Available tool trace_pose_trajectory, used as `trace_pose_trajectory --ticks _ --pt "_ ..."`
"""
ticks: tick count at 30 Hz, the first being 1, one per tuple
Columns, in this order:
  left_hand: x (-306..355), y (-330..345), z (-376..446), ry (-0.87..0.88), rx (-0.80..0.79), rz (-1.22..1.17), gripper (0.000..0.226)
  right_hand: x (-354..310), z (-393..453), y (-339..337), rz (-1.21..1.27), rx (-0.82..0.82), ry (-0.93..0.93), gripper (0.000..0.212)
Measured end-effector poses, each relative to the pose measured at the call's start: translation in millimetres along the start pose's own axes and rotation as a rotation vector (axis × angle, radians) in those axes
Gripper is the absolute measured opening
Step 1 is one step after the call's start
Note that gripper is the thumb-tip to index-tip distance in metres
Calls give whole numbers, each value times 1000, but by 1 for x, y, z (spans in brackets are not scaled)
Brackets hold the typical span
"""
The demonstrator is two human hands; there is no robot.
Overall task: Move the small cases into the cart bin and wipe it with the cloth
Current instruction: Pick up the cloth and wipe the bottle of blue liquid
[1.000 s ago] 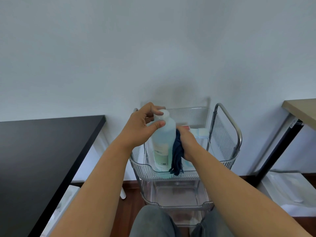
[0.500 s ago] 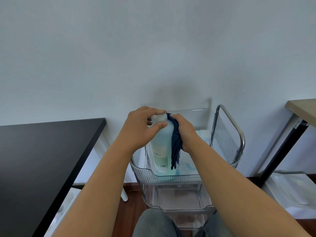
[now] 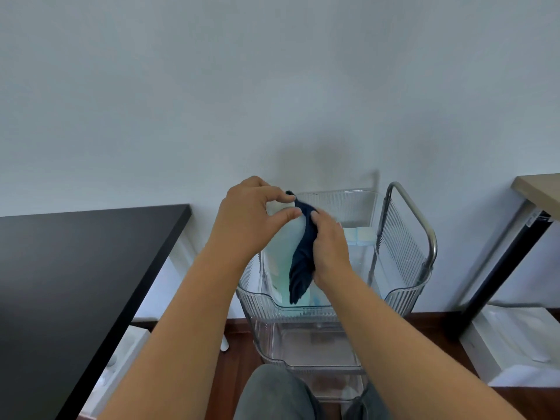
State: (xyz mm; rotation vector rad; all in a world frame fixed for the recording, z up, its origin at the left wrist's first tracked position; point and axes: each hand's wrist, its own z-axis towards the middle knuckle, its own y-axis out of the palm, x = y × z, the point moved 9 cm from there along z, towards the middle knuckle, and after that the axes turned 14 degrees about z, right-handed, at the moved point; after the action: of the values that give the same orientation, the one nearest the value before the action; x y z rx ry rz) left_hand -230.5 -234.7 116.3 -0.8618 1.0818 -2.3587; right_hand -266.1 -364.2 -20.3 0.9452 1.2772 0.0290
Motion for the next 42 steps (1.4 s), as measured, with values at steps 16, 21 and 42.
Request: trace_pose_trajectory --ticks 16,21,42 --pt "-18 8 -6 -42 -15 -178 28 27 5 -36 -134 94 347 22" --pt "-4 6 -9 -114 -4 97 55 11 -8 -30 -44 95 55 26" --pt "4 31 0 97 -199 128 45 4 -50 21 -443 -249 -264 59"
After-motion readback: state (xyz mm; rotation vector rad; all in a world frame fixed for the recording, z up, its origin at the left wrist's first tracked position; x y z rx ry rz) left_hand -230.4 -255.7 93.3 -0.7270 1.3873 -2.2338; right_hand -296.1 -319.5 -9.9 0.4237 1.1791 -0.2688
